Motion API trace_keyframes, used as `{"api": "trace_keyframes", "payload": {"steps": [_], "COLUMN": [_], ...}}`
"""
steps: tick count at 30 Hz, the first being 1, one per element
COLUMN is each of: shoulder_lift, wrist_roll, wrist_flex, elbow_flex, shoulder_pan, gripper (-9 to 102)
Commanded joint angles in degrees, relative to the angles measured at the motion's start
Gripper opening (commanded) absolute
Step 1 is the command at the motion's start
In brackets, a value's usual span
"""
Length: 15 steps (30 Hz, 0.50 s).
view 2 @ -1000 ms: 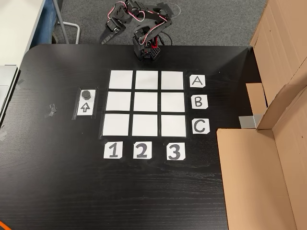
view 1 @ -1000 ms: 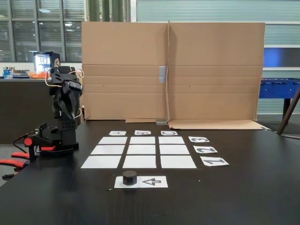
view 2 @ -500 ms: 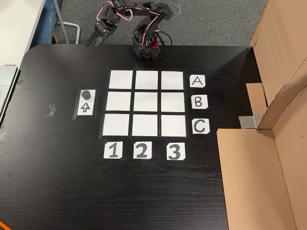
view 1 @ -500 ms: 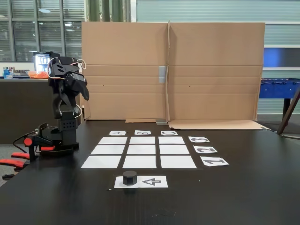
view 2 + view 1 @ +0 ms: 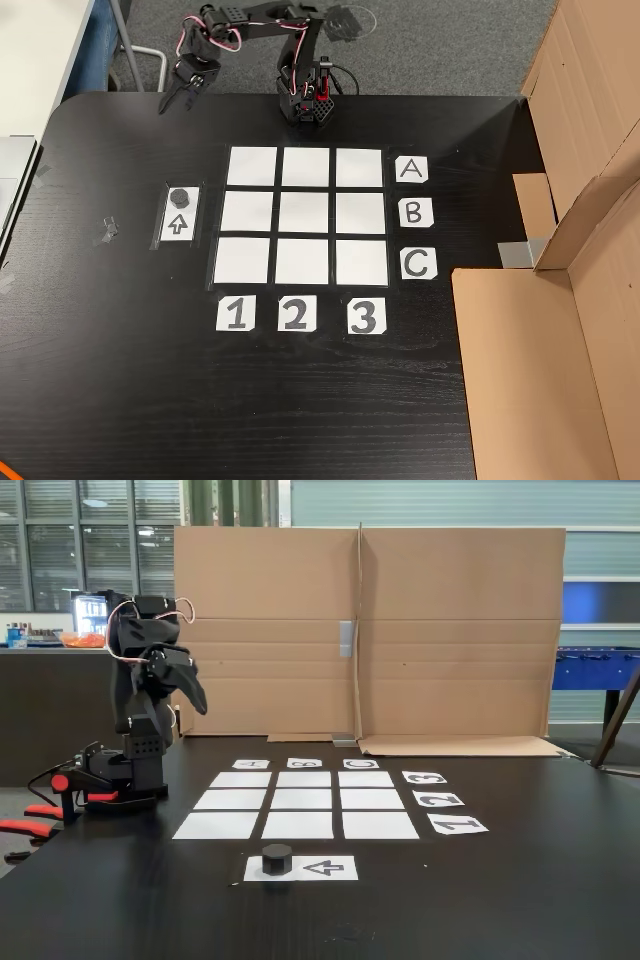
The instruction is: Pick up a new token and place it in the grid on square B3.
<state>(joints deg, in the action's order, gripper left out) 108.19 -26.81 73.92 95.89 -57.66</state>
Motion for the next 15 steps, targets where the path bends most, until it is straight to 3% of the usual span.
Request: {"api": "trace_keyframes", "payload": {"steps": [1,15], "shoulder_lift": [-4.9,-23.6], "wrist_roll": [0.5,2.7], "wrist_flex": [1.5,7.5], "elbow_flex": [-6.9,-25.0], "shoulder_pan": [-0.4,1.0], "gripper": [38,39]}}
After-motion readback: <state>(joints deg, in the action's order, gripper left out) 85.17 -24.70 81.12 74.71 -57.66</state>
